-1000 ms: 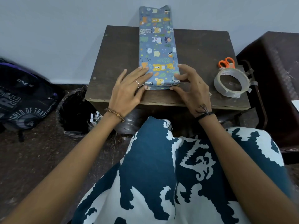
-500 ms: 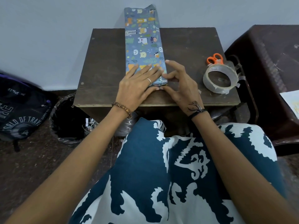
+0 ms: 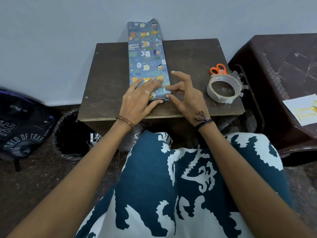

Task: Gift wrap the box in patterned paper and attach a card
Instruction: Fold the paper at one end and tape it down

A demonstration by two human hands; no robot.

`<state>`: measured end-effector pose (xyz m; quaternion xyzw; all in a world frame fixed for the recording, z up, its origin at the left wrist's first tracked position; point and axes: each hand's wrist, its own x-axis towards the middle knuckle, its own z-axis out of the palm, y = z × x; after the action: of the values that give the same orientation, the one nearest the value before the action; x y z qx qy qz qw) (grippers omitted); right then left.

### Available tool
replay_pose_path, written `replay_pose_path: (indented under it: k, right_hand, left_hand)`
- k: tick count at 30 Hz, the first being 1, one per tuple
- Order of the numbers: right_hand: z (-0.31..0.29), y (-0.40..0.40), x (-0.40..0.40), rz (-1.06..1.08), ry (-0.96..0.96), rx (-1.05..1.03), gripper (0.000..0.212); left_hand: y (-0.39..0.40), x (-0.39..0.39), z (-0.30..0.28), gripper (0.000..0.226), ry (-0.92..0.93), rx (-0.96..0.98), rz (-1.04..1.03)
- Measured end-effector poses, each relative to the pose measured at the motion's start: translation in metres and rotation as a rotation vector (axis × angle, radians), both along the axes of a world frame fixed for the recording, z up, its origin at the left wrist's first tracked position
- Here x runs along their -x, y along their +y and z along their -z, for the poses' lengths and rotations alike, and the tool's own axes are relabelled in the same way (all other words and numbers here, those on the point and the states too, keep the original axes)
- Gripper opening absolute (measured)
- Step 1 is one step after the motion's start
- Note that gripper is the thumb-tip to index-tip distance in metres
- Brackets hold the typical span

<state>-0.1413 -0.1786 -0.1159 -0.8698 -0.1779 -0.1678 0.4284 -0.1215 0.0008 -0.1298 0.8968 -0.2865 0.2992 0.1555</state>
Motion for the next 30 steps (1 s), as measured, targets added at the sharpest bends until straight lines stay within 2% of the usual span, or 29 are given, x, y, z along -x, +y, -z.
replay_pose_path:
  k: [2, 5, 7, 13, 17, 27, 30]
  right_hand:
    - [0.000, 0.000, -0.001, 0.011, -0.015, 0.024, 0.058]
    - [0.000, 0.000, -0.001, 0.013, 0.002, 0.018, 0.057]
    - [-0.001, -0.001, -0.001, 0.013, 0.011, 0.008, 0.058]
    - [-0.003, -0.001, -0.002, 0.019, 0.027, -0.006, 0.058]
    - [-0.003, -0.002, -0.004, 0.003, 0.053, -0.031, 0.058]
    - [-0.003, -0.003, -0.006, -0.006, 0.061, -0.048, 0.058]
    - [-0.004, -0.002, -0.006, -0.014, 0.073, -0.063, 0.058]
  left_hand:
    - [0.001, 0.000, 0.001, 0.045, -0.028, -0.003, 0.027]
    - [0.004, -0.001, 0.004, 0.023, -0.075, -0.045, 0.084]
    - [0.005, -0.002, 0.005, 0.017, -0.079, -0.046, 0.103]
    - [0.004, -0.002, 0.009, 0.026, -0.196, -0.117, 0.095]
    - [0.002, -0.001, 0.012, 0.014, -0.206, -0.082, 0.080]
    - [-0.003, 0.000, 0.012, 0.017, -0.245, -0.046, 0.047]
    - [-0.002, -0.001, 0.014, 0.008, -0.259, -0.043, 0.057]
